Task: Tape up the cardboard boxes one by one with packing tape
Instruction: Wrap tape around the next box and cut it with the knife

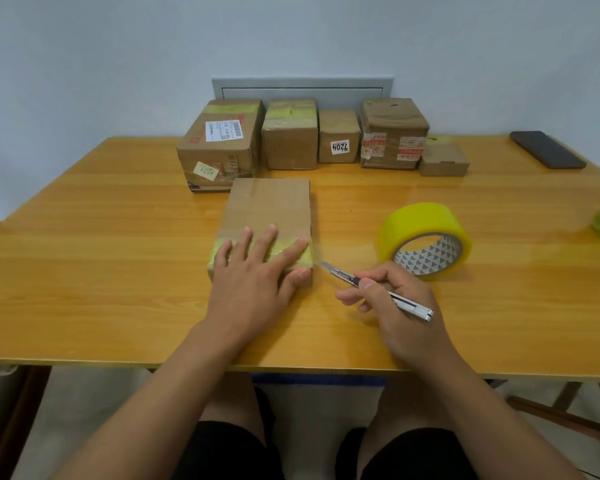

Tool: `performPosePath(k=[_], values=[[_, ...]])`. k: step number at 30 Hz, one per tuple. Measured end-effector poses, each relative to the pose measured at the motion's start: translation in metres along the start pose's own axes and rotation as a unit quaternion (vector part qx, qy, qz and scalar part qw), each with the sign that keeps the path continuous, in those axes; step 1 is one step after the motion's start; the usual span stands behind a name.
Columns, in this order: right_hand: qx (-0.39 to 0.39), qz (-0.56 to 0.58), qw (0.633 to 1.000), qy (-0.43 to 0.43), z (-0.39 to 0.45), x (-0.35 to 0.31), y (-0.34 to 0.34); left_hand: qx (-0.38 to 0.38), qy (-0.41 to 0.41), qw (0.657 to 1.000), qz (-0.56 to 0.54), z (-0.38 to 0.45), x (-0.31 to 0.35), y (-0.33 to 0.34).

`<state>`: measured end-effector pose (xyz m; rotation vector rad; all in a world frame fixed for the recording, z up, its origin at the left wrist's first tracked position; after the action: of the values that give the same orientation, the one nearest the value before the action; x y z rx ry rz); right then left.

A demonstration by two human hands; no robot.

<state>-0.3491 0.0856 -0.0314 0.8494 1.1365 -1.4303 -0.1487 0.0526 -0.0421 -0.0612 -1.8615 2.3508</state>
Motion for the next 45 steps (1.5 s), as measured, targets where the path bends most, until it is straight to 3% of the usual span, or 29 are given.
performPosePath(k=[6,11,13,18,20,23,26,31,40,45], values=[[-0.005,0.018,1.000,0.001,-0.006,-0.001,-0.003,-0.009,-0.002,1.000,-0.019,-0.001,0.001,-0.003],[0.070,0.046,0.995,-0.048,-0.008,-0.008,-0.025,-0.020,0.001,0.999,-0.036,-0.003,0.001,-0.006],[0.039,0.028,0.997,-0.064,-0.011,-0.011,-0.030,-0.027,-0.001,0.999,-0.043,-0.003,0.001,-0.007],[-0.139,0.093,0.986,-0.017,-0.021,-0.012,-0.023,-0.045,-0.014,0.995,-0.088,-0.002,-0.001,-0.009],[-0.128,0.098,0.987,0.015,-0.020,-0.013,-0.022,-0.051,-0.023,0.993,-0.108,-0.002,-0.002,-0.011],[-0.069,-0.012,0.997,0.013,-0.011,-0.012,-0.025,-0.069,-0.028,0.991,-0.110,0.000,-0.002,-0.016],[-0.111,-0.153,0.982,-0.014,-0.005,-0.014,-0.027,-0.093,-0.024,0.988,-0.121,0.003,-0.003,-0.019],[-0.225,-0.404,0.886,-0.033,-0.001,-0.010,-0.028,-0.117,-0.022,0.982,-0.148,0.005,-0.008,-0.024],[-0.290,-0.440,0.847,-0.073,-0.004,-0.006,0.010,-0.110,-0.019,0.985,-0.134,0.006,-0.008,-0.024],[-0.270,-0.454,0.846,-0.078,0.001,-0.004,0.011,-0.101,-0.017,0.986,-0.128,0.005,-0.009,-0.022]])
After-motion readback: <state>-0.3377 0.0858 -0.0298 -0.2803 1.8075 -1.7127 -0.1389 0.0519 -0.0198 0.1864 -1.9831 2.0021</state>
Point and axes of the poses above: each hand's wrist, its own z-axis towards the middle knuckle, its own y-axis out of the palm, x = y × z, the point moved 5 cm from there along z, towards the middle knuckle, and after that the axes turned 2 degrees about x, right-handed, at the moved point
